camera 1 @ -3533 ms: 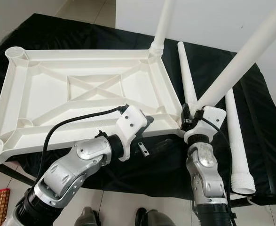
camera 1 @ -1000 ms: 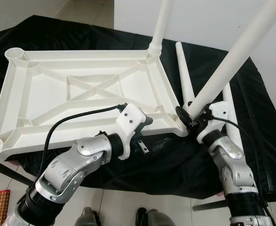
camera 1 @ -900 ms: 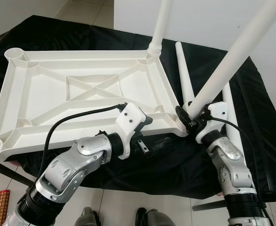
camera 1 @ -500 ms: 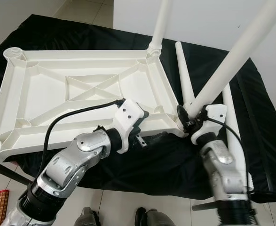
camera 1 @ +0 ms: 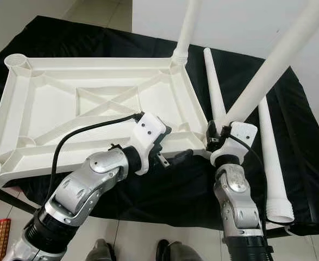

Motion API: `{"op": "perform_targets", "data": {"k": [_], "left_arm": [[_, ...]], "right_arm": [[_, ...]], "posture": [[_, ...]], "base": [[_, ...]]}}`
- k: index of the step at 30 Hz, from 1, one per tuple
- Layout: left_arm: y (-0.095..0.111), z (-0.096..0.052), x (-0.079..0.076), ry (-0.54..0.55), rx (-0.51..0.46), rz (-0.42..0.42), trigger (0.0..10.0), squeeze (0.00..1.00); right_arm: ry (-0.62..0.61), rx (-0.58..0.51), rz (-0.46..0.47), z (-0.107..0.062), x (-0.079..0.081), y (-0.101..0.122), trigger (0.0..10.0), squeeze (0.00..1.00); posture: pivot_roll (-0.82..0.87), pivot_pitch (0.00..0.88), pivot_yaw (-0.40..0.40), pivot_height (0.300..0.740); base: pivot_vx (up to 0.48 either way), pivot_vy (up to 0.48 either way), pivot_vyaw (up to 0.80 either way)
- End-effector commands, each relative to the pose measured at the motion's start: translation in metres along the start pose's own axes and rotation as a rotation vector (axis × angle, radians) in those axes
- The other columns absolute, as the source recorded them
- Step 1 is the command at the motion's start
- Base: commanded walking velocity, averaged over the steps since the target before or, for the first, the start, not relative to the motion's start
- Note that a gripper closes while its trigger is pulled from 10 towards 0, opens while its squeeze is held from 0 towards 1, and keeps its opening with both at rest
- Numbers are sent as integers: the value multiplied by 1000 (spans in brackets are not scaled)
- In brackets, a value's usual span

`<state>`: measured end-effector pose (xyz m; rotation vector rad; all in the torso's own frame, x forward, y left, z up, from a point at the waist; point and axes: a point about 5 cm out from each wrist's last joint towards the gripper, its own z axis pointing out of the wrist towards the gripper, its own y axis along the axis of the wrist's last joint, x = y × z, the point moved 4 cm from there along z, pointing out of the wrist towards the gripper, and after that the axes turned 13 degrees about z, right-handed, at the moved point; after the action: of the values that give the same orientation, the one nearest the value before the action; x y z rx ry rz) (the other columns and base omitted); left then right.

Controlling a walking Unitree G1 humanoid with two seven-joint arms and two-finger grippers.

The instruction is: Building children table

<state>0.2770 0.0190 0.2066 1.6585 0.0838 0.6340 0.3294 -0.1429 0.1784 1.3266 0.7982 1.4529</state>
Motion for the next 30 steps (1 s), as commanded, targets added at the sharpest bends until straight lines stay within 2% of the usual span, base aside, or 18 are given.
{"op": "perform_targets", "data": {"k": [1,6,8,10,13,14,15,17,19,22,23,27,30], "left_arm": [[-3,1,-2,-24,1,3,10000,0],[-2,1,-1,-17,-2,5,10000,0],[-2,1,-1,-17,-2,5,10000,0],[-1,1,0,-17,-2,7,10000,0],[-1,1,0,-18,-3,8,10000,0],[-1,1,0,-17,-2,9,10000,0],[-1,1,0,-18,-3,9,10000,0],[-1,1,0,-18,-3,9,10000,0],[-1,1,-1,-21,-3,8,10000,0],[-1,1,-2,-23,-3,8,10000,0],[-1,2,-3,-27,-4,9,10000,0],[0,3,-5,-37,-10,11,10000,0],[0,3,-5,-38,-10,11,10000,0]], "right_arm": [[-14,88,13,-8,-5,-22,10000,1000],[102,83,46,-6,4,-17,10000,1000],[102,83,46,-6,4,-17,10000,1000],[170,91,18,-4,2,-14,10000,1000],[203,97,7,-2,1,-13,10000,1000],[245,105,-8,-2,-1,-12,10000,0],[289,126,-21,-1,-4,-12,10000,0],[289,126,-21,-1,-4,-12,10000,0],[370,151,-41,4,-12,-8,10000,0],[395,159,-46,7,-16,-6,10000,0],[419,160,-76,9,-19,-4,10000,0],[530,194,-124,13,-19,-5,10000,0],[551,200,-129,14,-20,-6,10000,0]], "posture": [[42,181,-81,740],[44,177,-86,740],[44,177,-86,740],[44,176,-89,740],[45,174,-92,740],[45,174,-92,740],[47,166,-91,740],[47,166,-91,740],[48,159,-90,740],[48,159,-90,740],[48,159,-90,740],[51,152,-87,740],[51,144,-82,740]], "base": [[0,0,0],[0,0,0],[0,0,0],[0,0,0],[0,0,0],[0,0,0],[0,0,0],[0,0,0],[0,0,0],[0,0,0],[0,0,0],[0,0,0],[0,0,0]]}}
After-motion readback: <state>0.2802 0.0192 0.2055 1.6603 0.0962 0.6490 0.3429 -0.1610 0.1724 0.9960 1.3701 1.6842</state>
